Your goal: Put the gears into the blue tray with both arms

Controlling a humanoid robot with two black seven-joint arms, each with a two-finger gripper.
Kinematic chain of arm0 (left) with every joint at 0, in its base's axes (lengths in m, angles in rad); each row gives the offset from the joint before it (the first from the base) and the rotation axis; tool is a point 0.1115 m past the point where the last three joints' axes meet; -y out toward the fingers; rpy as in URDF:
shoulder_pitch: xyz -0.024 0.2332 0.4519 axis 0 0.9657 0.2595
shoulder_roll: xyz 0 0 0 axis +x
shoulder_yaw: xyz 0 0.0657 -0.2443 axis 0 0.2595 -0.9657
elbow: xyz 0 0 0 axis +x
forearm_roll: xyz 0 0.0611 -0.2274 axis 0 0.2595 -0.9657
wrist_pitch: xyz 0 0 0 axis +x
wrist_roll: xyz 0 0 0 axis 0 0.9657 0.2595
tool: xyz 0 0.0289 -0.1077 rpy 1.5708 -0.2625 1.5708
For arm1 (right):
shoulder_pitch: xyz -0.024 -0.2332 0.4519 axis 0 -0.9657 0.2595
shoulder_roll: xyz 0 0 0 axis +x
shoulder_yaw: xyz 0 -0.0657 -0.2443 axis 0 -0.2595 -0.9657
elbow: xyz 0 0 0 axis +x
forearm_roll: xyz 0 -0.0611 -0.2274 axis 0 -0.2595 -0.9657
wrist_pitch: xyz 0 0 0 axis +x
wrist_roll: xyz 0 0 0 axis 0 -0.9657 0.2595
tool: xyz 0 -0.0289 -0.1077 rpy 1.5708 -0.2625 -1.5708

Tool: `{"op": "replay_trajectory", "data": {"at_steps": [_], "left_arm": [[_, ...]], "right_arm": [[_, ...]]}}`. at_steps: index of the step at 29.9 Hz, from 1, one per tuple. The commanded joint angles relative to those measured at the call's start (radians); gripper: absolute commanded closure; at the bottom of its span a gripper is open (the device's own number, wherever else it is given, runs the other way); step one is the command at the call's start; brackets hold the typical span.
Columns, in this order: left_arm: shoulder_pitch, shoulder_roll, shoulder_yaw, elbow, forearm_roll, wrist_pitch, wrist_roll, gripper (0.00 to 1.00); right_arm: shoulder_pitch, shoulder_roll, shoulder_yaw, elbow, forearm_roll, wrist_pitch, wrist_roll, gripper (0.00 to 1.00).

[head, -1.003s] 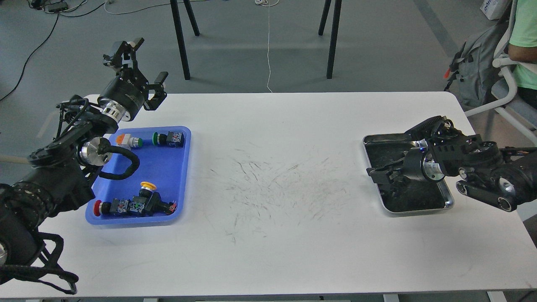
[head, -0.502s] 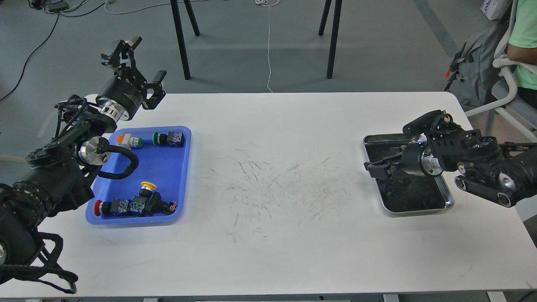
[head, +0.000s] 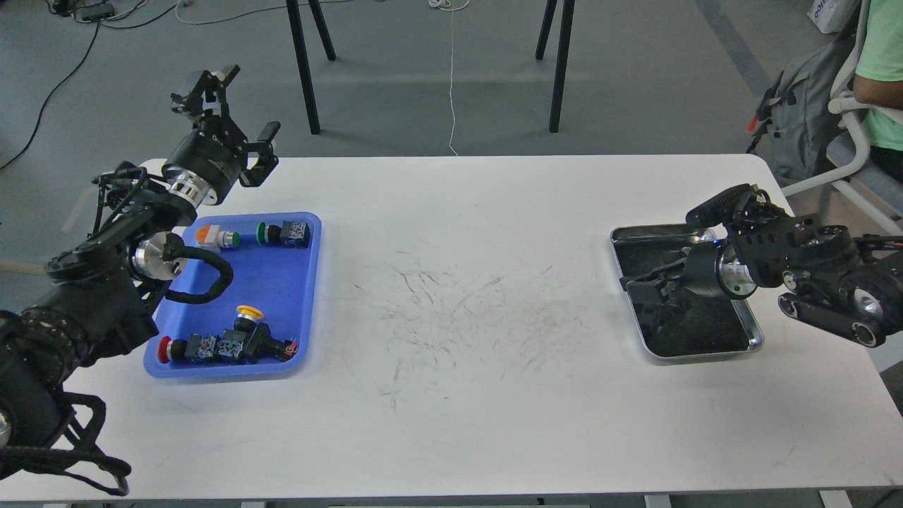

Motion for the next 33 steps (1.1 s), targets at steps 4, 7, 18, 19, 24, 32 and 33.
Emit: {"op": "replay_trajectory", "data": {"at_steps": [4,7,18,19,24,32,33], "left_arm": [[0.0,-0.004,0.0,-0.001,0.0,0.0,0.0,0.0],[0.0,-0.004,0.0,0.001,0.0,0.0,0.0,0.0],[0.002,-0.007,0.0,0.001,0.0,0.0,0.0,0.0],[0.002,-0.008,0.0,0.001,0.0,0.0,0.0,0.0],[0.002,-0.008,0.0,0.001,0.0,0.0,0.0,0.0],[0.002,-0.005,0.0,0.001,0.001,0.0,0.0,0.0],[0.002,-0.005,0.0,0.001,0.001,0.0,0.0,0.0]], "right_arm": [[-0.001,-0.007,-0.013,-0.011,-0.013,0.0,0.003,0.08],[-0.004,-0.007,-0.017,-0.016,-0.016,0.0,0.001,0.08],[-0.021,0.003,-0.017,-0.051,-0.017,-0.002,0.001,0.1],[-0.021,0.005,-0.017,-0.059,-0.017,-0.002,0.001,0.1],[-0.033,0.016,-0.019,-0.083,-0.017,-0.006,0.001,0.15],[-0.039,0.036,-0.017,-0.088,-0.017,-0.014,0.001,0.2],[-0.039,0.036,-0.017,-0.088,-0.017,-0.015,0.001,0.2]]}}
